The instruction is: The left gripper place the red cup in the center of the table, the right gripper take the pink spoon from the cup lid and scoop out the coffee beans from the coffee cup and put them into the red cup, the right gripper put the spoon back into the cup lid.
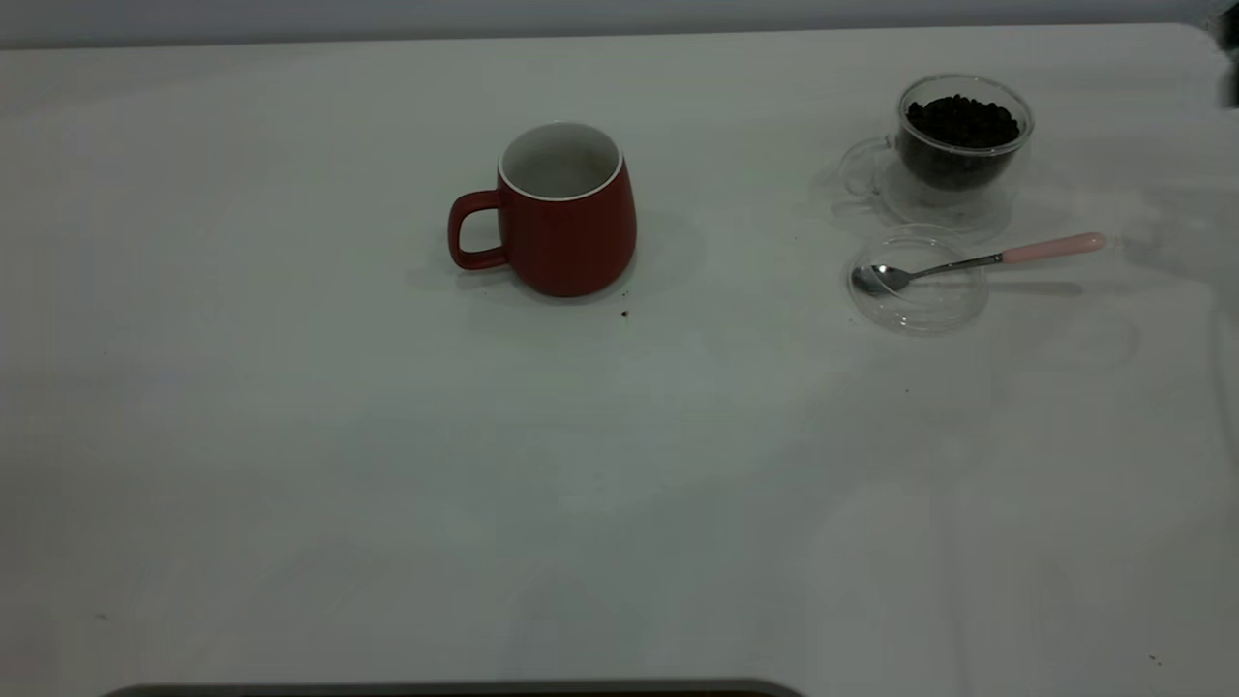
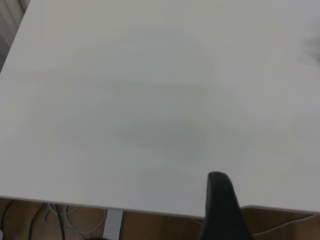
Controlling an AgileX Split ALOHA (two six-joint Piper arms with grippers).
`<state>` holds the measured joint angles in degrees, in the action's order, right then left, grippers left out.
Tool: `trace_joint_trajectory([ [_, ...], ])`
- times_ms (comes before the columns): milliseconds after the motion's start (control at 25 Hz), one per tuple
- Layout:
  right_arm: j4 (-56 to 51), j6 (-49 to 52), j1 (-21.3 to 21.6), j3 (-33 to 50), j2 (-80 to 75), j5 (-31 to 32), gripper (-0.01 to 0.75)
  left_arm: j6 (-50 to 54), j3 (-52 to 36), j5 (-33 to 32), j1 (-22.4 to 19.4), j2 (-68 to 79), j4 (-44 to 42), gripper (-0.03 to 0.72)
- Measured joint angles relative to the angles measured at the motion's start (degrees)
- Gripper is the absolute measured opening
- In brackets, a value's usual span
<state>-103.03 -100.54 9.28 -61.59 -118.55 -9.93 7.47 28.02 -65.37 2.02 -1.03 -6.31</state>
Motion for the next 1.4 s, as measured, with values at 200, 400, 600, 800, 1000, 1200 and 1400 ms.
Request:
trace_joint_trajectory([
  [200,-0.29,8.05,-9.69,6.4,16.21,-8.84,0.587,0.05,0.0,0.0,0.0,0.0,0.0,0.538],
  [400,3.82,8.12,-17.21,15.02,33.24,22.71,0.57,0.05,0.0,0.0,0.0,0.0,0.0,0.538],
  [600,41.19,27.47,-17.59,20.19,40.87,53.56,0.536,0.05,0.0,0.0,0.0,0.0,0.0,0.538],
  [800,84.34,74.79,-17.66,19.89,44.35,68.53,0.515,0.05,0.0,0.0,0.0,0.0,0.0,0.538],
  [1000,100.37,98.63,-17.38,23.3,54.66,70.17,0.503,0.1,0.0,0.0,0.0,0.0,0.0,0.538],
  [1200,100.55,100.04,-17.38,32.33,69.06,70.06,0.487,0.1,0.0,0.0,0.0,0.0,0.0,0.538],
  [1400,102.15,101.96,-17.38,33.96,82.43,71.18,0.486,0.17,0.0,0.0,0.0,0.0,0.0,0.538],
])
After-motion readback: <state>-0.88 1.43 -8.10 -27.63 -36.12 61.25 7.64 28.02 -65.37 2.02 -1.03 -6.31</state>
